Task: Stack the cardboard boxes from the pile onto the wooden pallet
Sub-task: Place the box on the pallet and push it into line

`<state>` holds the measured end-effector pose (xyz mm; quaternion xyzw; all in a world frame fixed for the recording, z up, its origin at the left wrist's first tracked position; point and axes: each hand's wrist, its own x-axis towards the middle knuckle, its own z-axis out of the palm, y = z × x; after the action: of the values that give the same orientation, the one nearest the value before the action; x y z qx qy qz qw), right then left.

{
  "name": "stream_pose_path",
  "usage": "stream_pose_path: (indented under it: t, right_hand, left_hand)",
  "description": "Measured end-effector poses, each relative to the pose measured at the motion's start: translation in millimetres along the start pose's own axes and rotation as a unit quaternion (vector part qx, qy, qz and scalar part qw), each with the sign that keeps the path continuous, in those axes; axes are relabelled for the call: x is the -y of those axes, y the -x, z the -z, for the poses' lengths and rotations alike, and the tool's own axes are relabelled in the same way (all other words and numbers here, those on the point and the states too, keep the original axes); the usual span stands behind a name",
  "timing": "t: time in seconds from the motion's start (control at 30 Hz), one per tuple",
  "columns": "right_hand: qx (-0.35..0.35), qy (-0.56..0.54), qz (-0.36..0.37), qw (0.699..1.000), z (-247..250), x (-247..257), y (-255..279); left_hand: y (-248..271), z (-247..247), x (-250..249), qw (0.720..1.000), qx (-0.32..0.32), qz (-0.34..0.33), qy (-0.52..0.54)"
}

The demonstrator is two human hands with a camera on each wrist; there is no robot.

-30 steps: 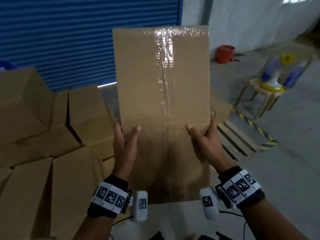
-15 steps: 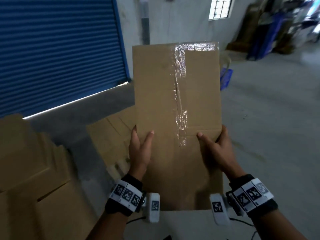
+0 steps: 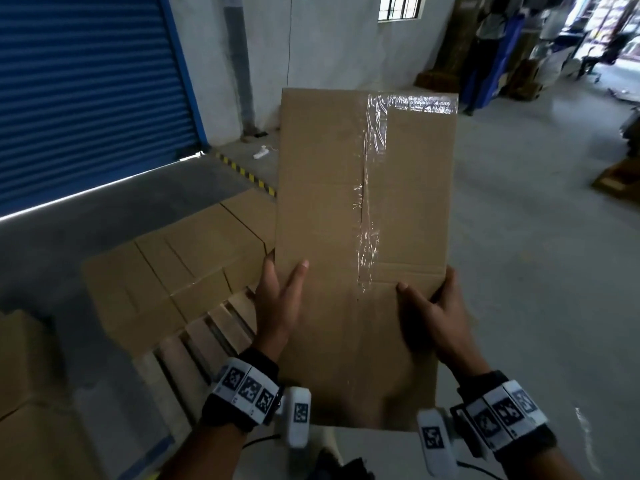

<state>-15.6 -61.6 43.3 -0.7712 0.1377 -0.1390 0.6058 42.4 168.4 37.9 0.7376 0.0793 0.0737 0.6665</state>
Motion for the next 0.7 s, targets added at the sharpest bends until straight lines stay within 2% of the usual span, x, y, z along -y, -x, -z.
stream_pose_path:
  t: [0.33,0.57,0.7]
  right_hand:
    - [0.005,0.038,0.01,0.999,5.2,-23.9,-232.1]
    - [0.046,0.036,-0.001,0.998,-13.8,-34.7,-380.9]
    - [0.106,0.033,-0.017,0.994,-39.4,-51.9,-462.1]
  left_hand:
    - [-169.1,-146.1,20.8,0.998,0.005,0.045,0.036]
    - [-280.4,-201.5,17.7,0.998,-0.028,0.06,0.005]
    - [-337.7,-226.4,35.0,0.991,-0.072,0.108,-0.012]
